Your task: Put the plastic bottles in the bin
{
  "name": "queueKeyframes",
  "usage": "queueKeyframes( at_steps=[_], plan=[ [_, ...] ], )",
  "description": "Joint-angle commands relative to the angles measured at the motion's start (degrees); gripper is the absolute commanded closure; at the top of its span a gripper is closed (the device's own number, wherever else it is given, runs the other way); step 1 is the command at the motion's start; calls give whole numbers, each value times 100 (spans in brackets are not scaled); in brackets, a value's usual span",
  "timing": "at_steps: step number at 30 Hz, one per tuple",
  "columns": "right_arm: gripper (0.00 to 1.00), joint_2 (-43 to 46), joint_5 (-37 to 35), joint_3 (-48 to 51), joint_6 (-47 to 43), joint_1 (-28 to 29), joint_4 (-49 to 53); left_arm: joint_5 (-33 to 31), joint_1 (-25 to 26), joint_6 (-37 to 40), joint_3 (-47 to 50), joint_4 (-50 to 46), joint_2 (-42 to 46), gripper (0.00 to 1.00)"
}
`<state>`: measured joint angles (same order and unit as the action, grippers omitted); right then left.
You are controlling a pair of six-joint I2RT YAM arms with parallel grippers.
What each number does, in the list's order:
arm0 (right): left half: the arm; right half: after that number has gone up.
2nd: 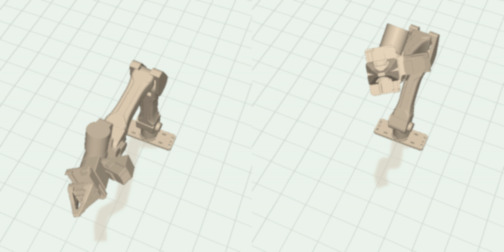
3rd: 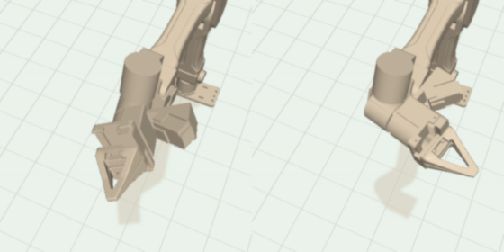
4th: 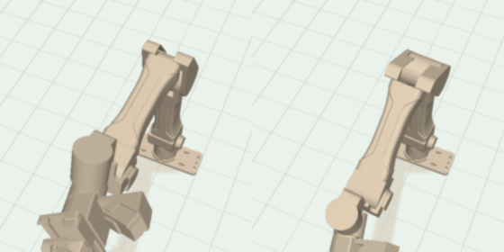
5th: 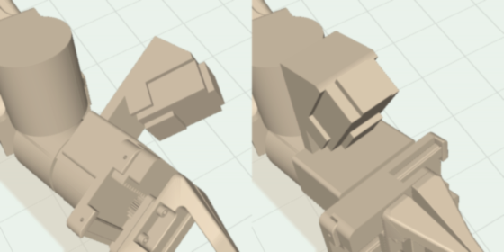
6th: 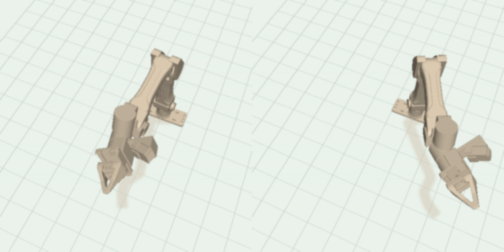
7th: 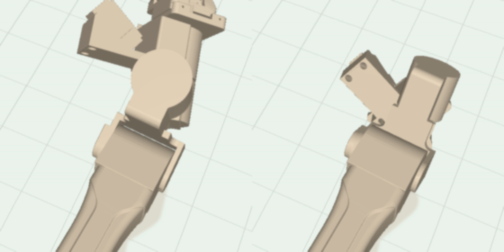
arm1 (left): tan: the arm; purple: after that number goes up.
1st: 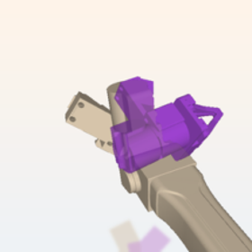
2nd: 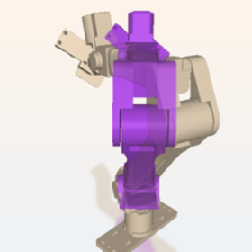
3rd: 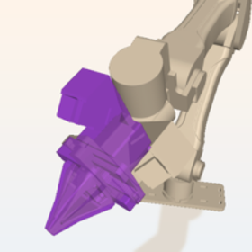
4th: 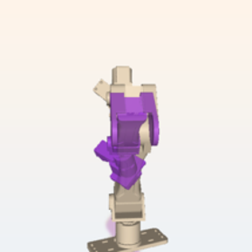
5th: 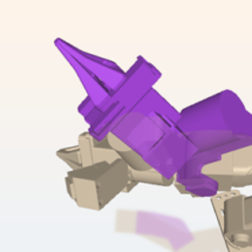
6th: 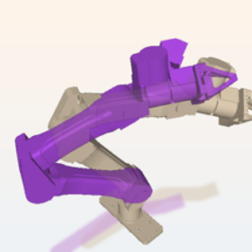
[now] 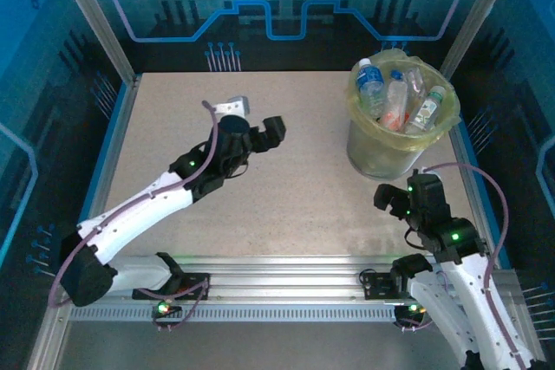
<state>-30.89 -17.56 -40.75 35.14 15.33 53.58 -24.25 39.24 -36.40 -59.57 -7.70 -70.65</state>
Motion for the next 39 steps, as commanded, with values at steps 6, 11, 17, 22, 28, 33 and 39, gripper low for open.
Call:
queueKeyframes(
  at_steps=[6, 11, 17, 22, 28, 33, 39],
  plan=[
    [0, -465, -891, 409, -1059, 1359, -1810, -556, -562, 424, 1312, 683, 836, 1],
    [0, -764, -1130, 838, -2216, 1719, -3106, -882, -788, 1145, 1733, 1070, 895, 1],
    [0, -568, -1287, 1487, -3325, 1552, -4480, -837, -1257, 2006, 2344, 2141, 878, 1],
    [0, -451, -333, 1914, -3598, 615, -5106, -795, -1569, 2916, 2907, 3411, 661, 1],
    [0, -994, 520, 2164, -3537, -502, -5612, -278, -1997, 3226, 3272, 4504, 5, 1],
    [0, -1403, 666, 2340, -3563, -984, -6200, 18, -2117, 3346, 3262, 5167, -618, 1],
    [0, -2194, 1033, 2432, -3615, -1386, -7336, 288, -2306, 3581, 3238, 5426, -847, 1]
  ],
)
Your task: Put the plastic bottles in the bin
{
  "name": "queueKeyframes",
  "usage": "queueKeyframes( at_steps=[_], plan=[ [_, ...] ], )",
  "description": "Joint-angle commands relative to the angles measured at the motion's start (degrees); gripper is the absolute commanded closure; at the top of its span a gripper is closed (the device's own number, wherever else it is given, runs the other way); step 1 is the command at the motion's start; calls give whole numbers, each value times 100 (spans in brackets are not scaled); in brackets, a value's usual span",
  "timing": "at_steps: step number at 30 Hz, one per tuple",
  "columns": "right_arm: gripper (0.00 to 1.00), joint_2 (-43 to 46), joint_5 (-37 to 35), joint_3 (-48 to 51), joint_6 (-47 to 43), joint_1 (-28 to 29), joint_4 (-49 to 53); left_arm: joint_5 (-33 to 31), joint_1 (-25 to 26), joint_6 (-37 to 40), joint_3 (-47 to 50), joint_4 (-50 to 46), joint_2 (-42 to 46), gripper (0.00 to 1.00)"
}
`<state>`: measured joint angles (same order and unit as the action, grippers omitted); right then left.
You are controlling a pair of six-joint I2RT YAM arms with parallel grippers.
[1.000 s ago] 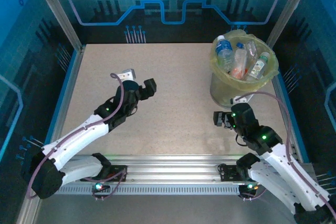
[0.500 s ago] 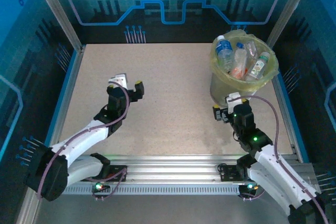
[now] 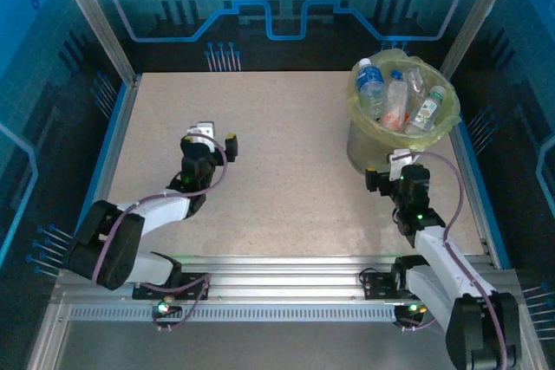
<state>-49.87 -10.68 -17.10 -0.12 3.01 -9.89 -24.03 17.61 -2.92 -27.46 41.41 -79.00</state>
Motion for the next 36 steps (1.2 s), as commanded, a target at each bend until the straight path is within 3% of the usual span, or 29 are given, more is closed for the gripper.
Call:
queueKeyframes(
  at_steps=[1, 8, 21, 26, 30, 35, 36],
  plan=[
    [0, -458, 404, 53, -96, -183, -1159, 267, -179, 260, 22, 461, 9, 1],
    [0, -1630, 815, -161, 17, -218, -2005, 118, -406, 473, 325, -54, 487, 1],
    [0, -2525, 1186, -578, -116, -212, -2600, 1002, -1126, 399, 536, -76, 776, 1],
    [0, -2851, 1446, -454, -42, -193, -3251, 1452, -1590, 242, 743, 351, 349, 1],
    [0, -3192, 1401, -552, -159, -94, -3353, 1708, -1786, 92, 1034, 1458, -338, 1],
    [0, -3624, 1397, -572, -159, -81, -3711, 2153, -1807, 262, 838, 1766, -1066, 1],
    [0, -3599, 1398, -631, -160, -74, -3583, 2169, -1813, 240, 791, 1400, -924, 1]
  ],
)
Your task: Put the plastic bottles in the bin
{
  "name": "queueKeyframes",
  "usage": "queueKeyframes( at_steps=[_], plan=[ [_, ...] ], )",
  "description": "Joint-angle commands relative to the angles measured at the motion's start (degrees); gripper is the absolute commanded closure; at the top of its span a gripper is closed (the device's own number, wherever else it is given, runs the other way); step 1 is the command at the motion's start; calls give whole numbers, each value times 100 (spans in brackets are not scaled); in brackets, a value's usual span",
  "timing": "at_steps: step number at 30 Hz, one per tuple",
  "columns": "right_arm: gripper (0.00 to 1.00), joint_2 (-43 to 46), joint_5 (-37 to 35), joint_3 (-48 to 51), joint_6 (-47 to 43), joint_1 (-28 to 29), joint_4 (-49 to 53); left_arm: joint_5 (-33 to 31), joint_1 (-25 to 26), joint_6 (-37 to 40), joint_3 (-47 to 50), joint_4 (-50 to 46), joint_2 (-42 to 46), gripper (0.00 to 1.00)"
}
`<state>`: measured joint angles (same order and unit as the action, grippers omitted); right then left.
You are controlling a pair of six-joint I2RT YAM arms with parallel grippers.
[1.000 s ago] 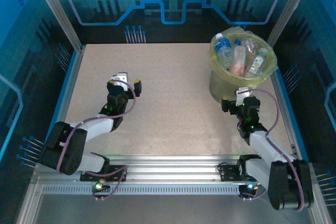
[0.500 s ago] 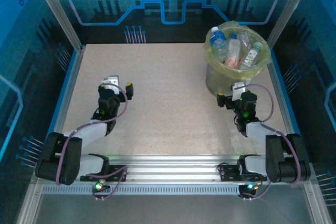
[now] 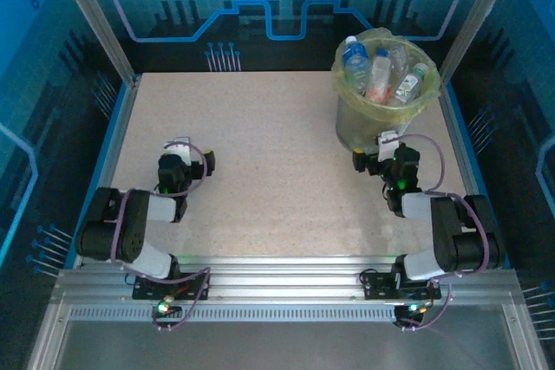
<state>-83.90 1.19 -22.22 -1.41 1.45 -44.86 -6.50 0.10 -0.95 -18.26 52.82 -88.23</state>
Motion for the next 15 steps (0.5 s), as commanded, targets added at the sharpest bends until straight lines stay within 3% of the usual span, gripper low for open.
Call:
queueKeyframes(
  at_steps=[1, 4, 15],
  plan=[
    [0, -194, 183, -170, -35, 80, 61, 376, -63, 36, -130, 389, -39, 1],
    [0, -226, -26, -254, 73, 69, 167, 189, -63, -8, -357, -3, -72, 1],
    [0, -232, -119, -258, 85, 93, 188, 234, -28, 50, -362, -8, -73, 1]
  ],
)
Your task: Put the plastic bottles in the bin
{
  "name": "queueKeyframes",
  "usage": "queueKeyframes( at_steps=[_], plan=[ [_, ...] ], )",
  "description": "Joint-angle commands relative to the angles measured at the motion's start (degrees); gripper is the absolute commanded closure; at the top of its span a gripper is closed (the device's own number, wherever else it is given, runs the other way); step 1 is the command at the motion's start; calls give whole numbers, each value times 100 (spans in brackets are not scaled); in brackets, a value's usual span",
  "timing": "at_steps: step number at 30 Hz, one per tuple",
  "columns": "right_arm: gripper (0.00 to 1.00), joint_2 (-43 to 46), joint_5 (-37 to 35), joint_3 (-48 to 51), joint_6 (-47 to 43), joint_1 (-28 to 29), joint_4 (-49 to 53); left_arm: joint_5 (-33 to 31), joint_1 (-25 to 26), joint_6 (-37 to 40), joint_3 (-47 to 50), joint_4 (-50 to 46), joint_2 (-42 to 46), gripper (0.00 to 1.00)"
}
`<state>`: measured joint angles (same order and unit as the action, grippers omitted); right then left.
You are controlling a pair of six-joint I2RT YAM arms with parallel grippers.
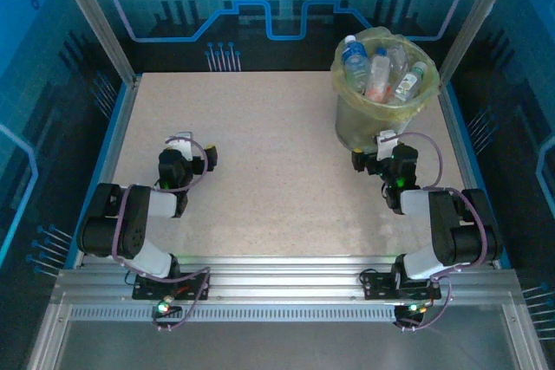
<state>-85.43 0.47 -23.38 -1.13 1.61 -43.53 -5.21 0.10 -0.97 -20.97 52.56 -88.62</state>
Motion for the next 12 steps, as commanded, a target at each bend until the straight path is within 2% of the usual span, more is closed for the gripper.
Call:
queueKeyframes(
  at_steps=[1, 5, 12],
  plan=[
    [0, -79, -47, -146, 55, 73, 55, 128, -27, 61, -98, 9, -35, 1],
    [0, -80, -47, -150, 58, 77, 55, 332, -11, 157, -102, -18, -33, 1],
    [0, -78, -48, -143, 55, 79, 55, 319, -1, 159, -108, -22, -33, 1]
  ],
)
